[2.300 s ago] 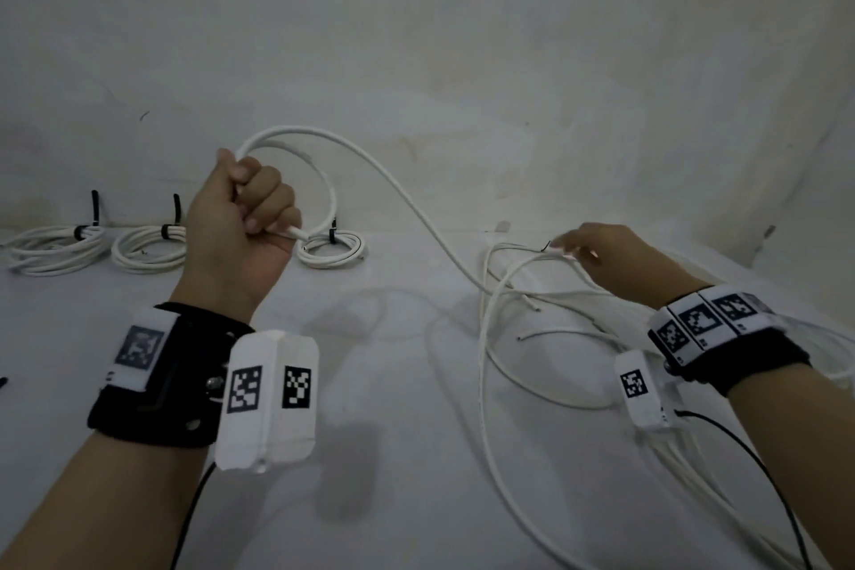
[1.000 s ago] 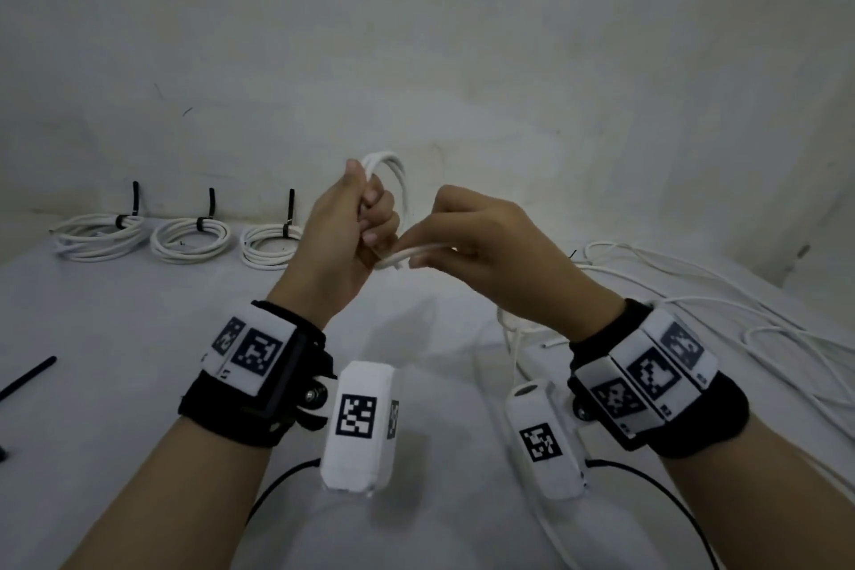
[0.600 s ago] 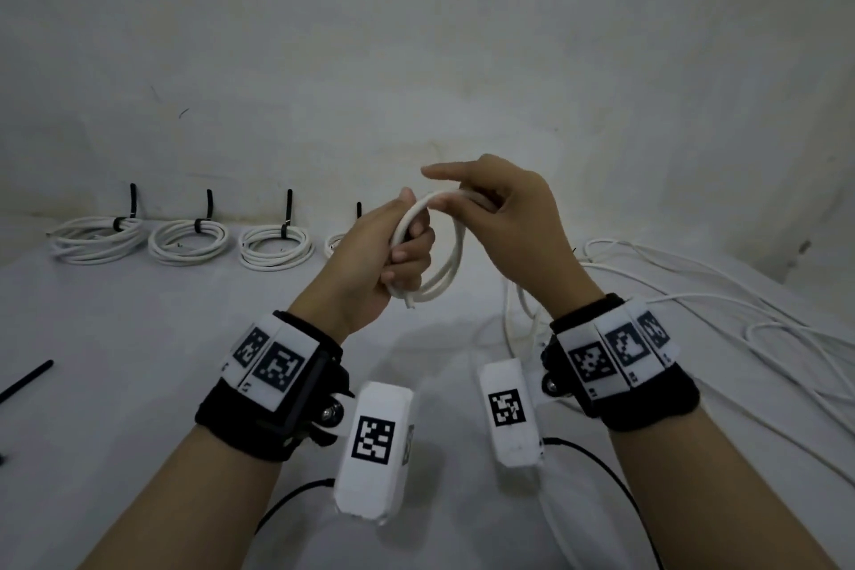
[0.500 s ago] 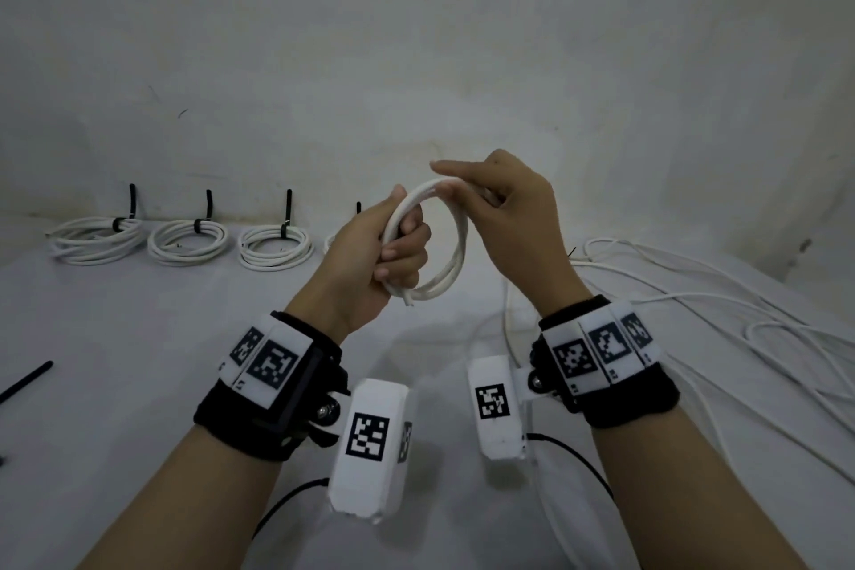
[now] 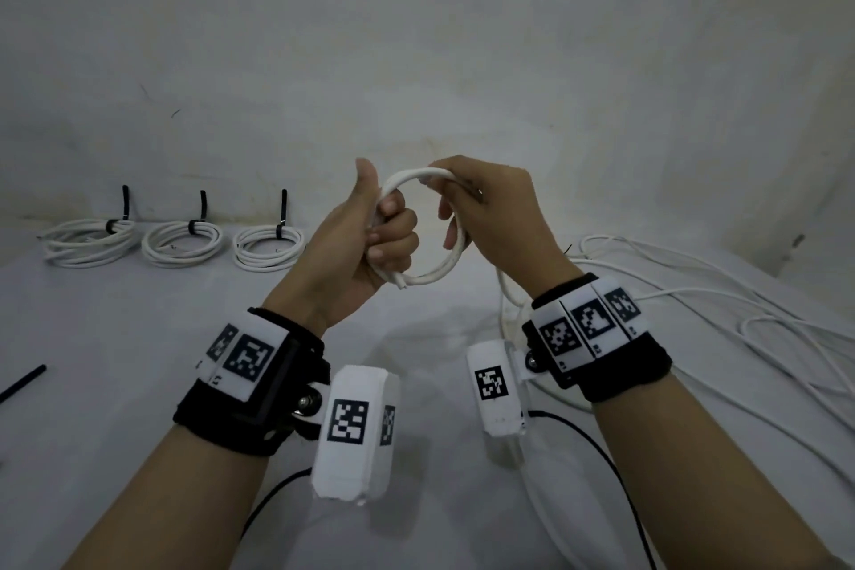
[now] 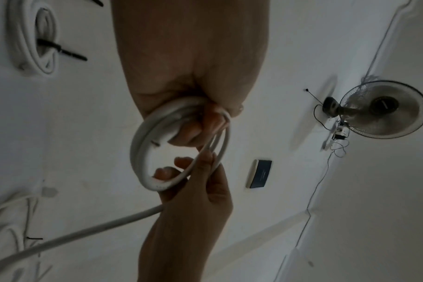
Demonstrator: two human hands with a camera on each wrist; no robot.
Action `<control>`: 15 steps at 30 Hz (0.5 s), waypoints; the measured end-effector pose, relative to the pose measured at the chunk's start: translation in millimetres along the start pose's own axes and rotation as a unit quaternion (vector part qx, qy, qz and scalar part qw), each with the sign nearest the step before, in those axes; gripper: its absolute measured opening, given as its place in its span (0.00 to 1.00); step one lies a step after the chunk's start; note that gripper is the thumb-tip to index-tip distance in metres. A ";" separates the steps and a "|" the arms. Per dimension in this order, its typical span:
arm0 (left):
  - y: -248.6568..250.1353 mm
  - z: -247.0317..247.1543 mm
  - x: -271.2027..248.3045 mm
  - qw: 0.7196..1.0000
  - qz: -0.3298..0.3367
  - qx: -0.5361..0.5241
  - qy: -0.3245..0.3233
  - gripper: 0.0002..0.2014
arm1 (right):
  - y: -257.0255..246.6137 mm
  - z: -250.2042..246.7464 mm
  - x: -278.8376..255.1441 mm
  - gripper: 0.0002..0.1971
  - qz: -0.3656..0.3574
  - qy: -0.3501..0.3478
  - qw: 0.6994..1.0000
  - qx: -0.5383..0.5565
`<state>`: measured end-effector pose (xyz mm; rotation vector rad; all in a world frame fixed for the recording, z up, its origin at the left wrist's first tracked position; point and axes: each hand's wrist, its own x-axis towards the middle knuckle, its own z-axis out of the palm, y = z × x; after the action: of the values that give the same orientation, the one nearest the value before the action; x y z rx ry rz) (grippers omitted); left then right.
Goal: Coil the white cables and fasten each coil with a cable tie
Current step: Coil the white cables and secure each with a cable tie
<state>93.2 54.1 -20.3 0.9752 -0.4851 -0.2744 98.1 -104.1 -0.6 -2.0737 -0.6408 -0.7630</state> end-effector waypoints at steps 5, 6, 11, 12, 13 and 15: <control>7.1 -2.9 1.8 0.997 0.045 -0.054 0.027 0.21 | 13.6 -6.4 -7.5 0.06 0.073 -0.038 0.996 0.042; 10.4 -5.6 2.8 0.994 0.060 -0.084 0.037 0.23 | 21.2 -10.2 -10.1 0.07 0.090 -0.063 0.993 0.030; 32.1 -36.6 3.1 0.971 0.139 -0.184 0.069 0.29 | 66.5 -33.5 -20.3 0.09 0.137 -0.106 0.983 -0.059; 34.2 -41.5 2.8 0.967 0.148 -0.195 0.073 0.28 | 73.6 -38.1 -19.2 0.09 0.142 -0.082 0.984 -0.068; 35.1 -45.0 3.0 0.963 0.156 -0.204 0.077 0.28 | 78.9 -41.9 -17.3 0.08 0.146 -0.053 0.985 -0.077; 34.2 -47.3 3.8 0.959 0.167 -0.212 0.086 0.28 | 82.5 -47.6 -12.5 0.06 0.142 0.003 0.987 -0.081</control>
<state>120.9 105.0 -12.5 0.4823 -0.4006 0.0150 130.5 -189.9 -29.2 -2.2467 -0.2773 -0.6742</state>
